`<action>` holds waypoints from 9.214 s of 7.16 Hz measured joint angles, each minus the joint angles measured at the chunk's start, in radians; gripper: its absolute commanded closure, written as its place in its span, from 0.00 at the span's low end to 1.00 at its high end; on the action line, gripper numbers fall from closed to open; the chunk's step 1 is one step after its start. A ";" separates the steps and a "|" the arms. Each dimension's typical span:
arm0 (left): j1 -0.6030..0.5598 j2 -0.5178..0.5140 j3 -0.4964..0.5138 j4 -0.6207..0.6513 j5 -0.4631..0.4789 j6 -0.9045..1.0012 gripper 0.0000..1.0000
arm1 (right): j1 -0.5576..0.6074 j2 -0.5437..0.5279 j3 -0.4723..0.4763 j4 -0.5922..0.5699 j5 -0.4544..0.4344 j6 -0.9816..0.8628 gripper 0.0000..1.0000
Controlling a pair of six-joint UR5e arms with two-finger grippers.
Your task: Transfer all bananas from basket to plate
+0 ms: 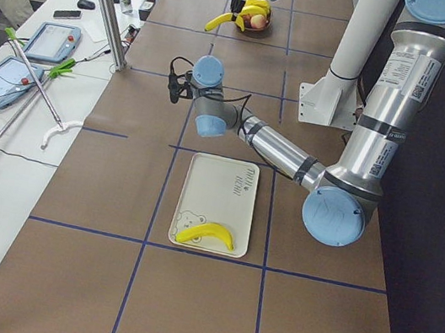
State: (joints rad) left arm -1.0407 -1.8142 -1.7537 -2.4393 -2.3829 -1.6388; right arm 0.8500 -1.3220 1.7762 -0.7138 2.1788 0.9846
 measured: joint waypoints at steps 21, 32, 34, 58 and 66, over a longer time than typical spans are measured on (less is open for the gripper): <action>0.348 -0.381 0.150 0.050 0.320 -0.630 1.00 | -0.374 0.303 0.025 -0.102 -0.432 0.317 0.91; 0.257 -0.211 0.134 0.053 0.268 -0.452 1.00 | -0.142 0.292 0.104 -0.473 -0.073 0.270 0.01; 0.155 -0.063 0.118 0.052 0.157 -0.245 1.00 | -0.082 0.265 0.109 -0.629 -0.028 0.119 0.01; -0.081 0.320 0.059 0.048 0.160 0.331 0.00 | 0.232 -0.363 0.297 -1.017 -0.059 -0.644 0.18; -0.079 0.325 0.057 0.044 0.159 0.330 0.00 | 0.164 -0.359 0.189 -1.017 -0.142 -0.429 0.25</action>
State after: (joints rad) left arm -1.1198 -1.4888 -1.6971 -2.3955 -2.2243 -1.3085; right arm 1.0143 -1.6805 1.9653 -1.7303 2.0364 0.5556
